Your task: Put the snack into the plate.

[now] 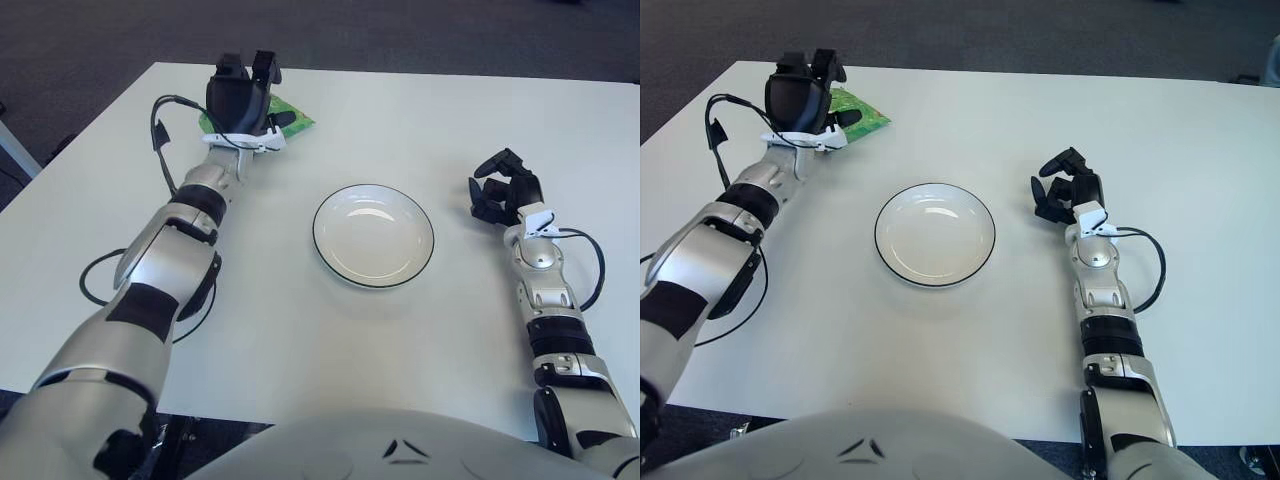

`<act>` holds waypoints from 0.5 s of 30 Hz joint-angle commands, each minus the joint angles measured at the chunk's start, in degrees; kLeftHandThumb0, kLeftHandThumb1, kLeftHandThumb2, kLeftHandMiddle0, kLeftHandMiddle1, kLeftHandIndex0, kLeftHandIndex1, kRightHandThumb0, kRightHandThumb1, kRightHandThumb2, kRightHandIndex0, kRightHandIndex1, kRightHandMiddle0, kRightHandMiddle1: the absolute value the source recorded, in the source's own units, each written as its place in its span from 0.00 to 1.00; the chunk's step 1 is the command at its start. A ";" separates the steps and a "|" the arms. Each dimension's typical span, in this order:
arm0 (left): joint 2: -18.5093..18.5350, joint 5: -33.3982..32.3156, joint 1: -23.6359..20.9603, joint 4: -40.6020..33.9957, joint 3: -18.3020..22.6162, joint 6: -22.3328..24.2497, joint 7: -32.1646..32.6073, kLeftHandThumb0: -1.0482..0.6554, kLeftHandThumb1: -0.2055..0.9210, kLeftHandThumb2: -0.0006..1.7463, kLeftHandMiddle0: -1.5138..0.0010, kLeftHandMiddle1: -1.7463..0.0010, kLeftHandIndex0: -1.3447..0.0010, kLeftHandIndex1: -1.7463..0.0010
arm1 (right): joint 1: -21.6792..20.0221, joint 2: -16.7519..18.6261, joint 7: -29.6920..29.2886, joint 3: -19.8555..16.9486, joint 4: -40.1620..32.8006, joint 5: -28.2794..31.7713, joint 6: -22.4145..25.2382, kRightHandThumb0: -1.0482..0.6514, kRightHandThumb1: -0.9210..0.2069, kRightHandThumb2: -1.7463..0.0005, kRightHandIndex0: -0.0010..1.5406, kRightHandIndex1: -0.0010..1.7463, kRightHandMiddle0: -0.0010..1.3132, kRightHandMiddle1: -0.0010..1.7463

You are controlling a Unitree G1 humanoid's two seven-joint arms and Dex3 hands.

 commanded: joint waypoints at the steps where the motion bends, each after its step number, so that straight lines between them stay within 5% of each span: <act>1: 0.28 -0.05 -1.81 2.54 -1.56 1.15 -3.40 0.16 1.00 0.40 0.82 0.69 0.99 0.40 | 4.76 1.43 1.05 1.85 6.73 -1.65 3.27 0.38 0.32 0.42 0.65 1.00 0.33 1.00; 15: -2.05 -1.00 -4.83 5.37 -4.33 11.28 -16.64 0.06 1.00 0.53 0.86 0.91 1.00 0.58 | 4.91 1.18 0.09 2.69 7.06 -2.61 2.57 0.38 0.32 0.42 0.67 1.00 0.33 1.00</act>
